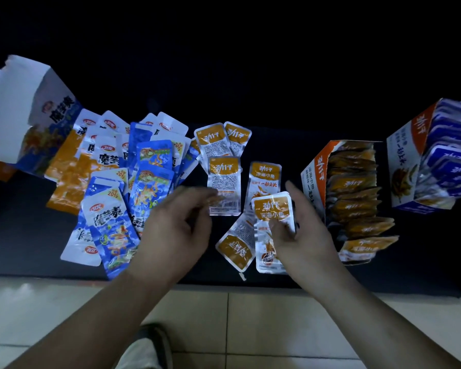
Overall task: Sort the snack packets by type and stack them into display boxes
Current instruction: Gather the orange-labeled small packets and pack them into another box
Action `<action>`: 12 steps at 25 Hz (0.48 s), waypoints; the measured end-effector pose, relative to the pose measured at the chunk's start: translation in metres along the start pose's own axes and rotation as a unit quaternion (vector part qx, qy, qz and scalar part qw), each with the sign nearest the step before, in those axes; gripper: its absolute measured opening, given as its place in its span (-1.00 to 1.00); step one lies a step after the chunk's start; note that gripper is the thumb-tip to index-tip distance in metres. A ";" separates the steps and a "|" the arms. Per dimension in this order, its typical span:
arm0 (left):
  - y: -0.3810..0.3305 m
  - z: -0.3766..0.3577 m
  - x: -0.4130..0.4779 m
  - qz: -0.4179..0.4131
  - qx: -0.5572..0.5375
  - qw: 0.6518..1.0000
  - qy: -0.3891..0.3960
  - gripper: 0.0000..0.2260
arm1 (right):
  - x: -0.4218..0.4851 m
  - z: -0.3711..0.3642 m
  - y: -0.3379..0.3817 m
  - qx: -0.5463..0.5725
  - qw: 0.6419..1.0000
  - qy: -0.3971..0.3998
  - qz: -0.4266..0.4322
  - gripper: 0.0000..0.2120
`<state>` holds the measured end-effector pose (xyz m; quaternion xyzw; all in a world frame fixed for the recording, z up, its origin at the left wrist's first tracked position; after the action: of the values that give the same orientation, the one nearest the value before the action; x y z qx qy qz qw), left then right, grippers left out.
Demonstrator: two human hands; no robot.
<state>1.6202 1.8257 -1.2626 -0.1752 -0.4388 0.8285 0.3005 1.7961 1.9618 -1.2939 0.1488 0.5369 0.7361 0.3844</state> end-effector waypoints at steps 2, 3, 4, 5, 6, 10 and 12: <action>-0.002 0.007 0.003 0.114 -0.145 0.983 0.024 -0.62 | 0.002 0.004 0.000 0.013 1.000 -0.016 0.009 -0.35; -0.003 0.005 0.003 0.154 -0.198 0.967 0.046 -0.58 | 0.004 0.005 0.000 0.023 0.999 -0.024 0.011 -0.36; -0.001 0.001 0.005 0.180 -0.226 0.955 0.067 -0.56 | 0.005 0.007 0.001 0.032 0.999 -0.029 0.011 -0.36; 0.001 -0.002 0.006 0.195 -0.245 0.946 0.086 -0.56 | 0.007 0.008 0.001 0.038 0.999 -0.033 0.011 -0.36; 0.003 -0.006 0.007 0.206 -0.266 0.936 0.104 -0.58 | 0.010 0.009 0.003 0.043 0.998 -0.034 0.014 -0.37; 0.003 -0.026 0.000 0.231 -0.293 0.910 0.183 -0.55 | 0.013 0.007 0.006 0.077 0.997 0.000 0.013 -0.40; 0.009 -0.032 -0.002 0.228 -0.267 0.920 0.175 -0.52 | 0.010 -0.001 0.010 0.101 0.995 0.013 0.009 -0.44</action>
<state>1.6363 1.8408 -1.2878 -0.4868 -0.5321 0.6828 0.1176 1.7844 1.9674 -1.2870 0.1821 0.6125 0.6834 0.3531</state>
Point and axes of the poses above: each hand's wrist, its own x-axis towards the middle knuckle, its own z-axis out of the back of the hand, y = z × x, the point moved 8 cm from there along x, towards the middle knuckle, and after that the axes turned 12 degrees about z, right-handed, at the moved point
